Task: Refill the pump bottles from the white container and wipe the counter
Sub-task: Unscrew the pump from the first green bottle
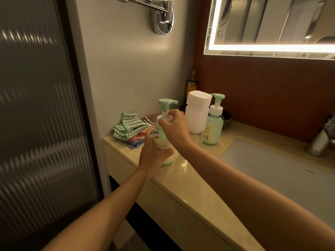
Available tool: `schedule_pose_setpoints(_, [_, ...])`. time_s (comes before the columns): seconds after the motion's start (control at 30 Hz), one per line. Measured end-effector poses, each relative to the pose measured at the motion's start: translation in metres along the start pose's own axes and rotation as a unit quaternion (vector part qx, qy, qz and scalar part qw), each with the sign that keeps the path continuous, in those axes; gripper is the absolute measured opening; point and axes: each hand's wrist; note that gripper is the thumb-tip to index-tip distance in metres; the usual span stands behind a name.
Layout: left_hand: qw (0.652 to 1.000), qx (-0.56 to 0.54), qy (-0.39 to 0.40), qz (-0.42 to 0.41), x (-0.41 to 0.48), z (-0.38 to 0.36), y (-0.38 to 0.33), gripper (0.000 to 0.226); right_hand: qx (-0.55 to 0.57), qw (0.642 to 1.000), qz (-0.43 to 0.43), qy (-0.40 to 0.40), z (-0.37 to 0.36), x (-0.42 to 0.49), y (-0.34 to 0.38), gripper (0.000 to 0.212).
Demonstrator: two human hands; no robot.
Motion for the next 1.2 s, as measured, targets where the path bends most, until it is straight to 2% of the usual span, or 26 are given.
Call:
schedule_pose_setpoints(0.23, [1.0,0.01,-0.007,0.015,0.0,-0.004,0.002,0.096,-0.045,0.998,0.026,-0.037,0.003,-0.001,-0.006,0.043])
schedule_pose_setpoints(0.5, [0.997,0.077,0.0,0.004,-0.002,-0.006,0.001,0.101,0.013,0.998,0.019,0.058,0.01,0.001,-0.004,0.043])
schedule_pose_setpoints(0.63, [0.996,0.085,0.003,0.011,-0.005,-0.006,0.004,0.11,-0.018,0.999,0.028,0.01,0.007,-0.001,-0.003,0.048])
schedule_pose_setpoints(0.73, [0.995,0.093,0.01,0.016,-0.006,-0.005,0.003,0.111,-0.052,0.998,0.033,-0.017,0.007,0.0,-0.003,0.044])
schedule_pose_setpoints(0.83, [0.994,0.109,0.019,0.014,-0.006,-0.004,0.003,0.109,0.008,0.999,0.012,0.041,0.011,0.0,-0.001,0.04])
schedule_pose_setpoints(0.93, [0.992,0.12,0.024,0.012,-0.006,-0.003,0.001,0.107,0.068,0.994,-0.001,0.086,0.013,-0.002,0.0,0.047])
schedule_pose_setpoints(1.0, [0.992,0.124,0.023,0.011,-0.007,-0.003,0.002,0.109,0.05,0.997,0.008,0.06,0.01,-0.002,-0.002,0.049])
schedule_pose_setpoints(1.1, [0.992,0.128,0.019,0.013,-0.007,-0.002,0.003,0.112,-0.039,0.999,0.022,-0.007,0.004,0.0,-0.004,0.048])
schedule_pose_setpoints(1.2, [0.99,0.137,0.018,0.016,-0.007,-0.002,0.002,0.111,-0.032,0.999,0.017,0.001,0.007,0.001,-0.003,0.043])
Point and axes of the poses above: each hand's wrist, its own x-axis towards the middle knuckle, its own z-axis out of the back of the hand, y = z × x, and after that the axes turned 14 degrees about -x, right-handed
